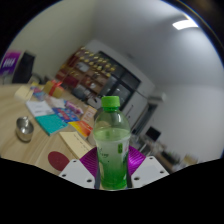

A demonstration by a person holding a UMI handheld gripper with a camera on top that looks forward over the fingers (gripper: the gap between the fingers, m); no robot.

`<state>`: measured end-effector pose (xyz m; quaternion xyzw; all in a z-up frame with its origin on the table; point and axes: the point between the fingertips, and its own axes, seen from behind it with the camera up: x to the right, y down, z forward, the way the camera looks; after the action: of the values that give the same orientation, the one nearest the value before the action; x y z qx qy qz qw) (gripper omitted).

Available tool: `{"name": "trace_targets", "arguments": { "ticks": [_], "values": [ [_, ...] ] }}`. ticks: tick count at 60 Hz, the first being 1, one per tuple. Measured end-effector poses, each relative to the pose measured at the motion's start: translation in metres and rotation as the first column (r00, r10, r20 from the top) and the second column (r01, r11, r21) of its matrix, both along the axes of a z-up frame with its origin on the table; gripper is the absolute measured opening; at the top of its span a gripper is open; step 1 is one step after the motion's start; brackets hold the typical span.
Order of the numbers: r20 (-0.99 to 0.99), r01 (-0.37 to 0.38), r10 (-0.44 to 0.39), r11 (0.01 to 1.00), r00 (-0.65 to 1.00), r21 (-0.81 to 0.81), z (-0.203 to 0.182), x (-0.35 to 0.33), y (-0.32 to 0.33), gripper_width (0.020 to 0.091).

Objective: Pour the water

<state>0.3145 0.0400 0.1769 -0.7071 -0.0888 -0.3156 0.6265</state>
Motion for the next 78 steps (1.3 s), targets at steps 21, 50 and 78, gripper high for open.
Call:
{"name": "trace_targets", "arguments": {
  "ticks": [21, 50, 78],
  "values": [
    [0.892, 0.073, 0.263, 0.948, 0.368, -0.310, -0.014, -0.143, 0.044, 0.0360],
    [0.941, 0.223, 0.320, 0.930, -0.110, -0.291, -0.018, -0.159, 0.069, 0.0361],
    [-0.344, -0.206, 0.240, 0.970, 0.908, 0.132, 0.008, -0.121, 0.089, 0.0360]
  ]
}}
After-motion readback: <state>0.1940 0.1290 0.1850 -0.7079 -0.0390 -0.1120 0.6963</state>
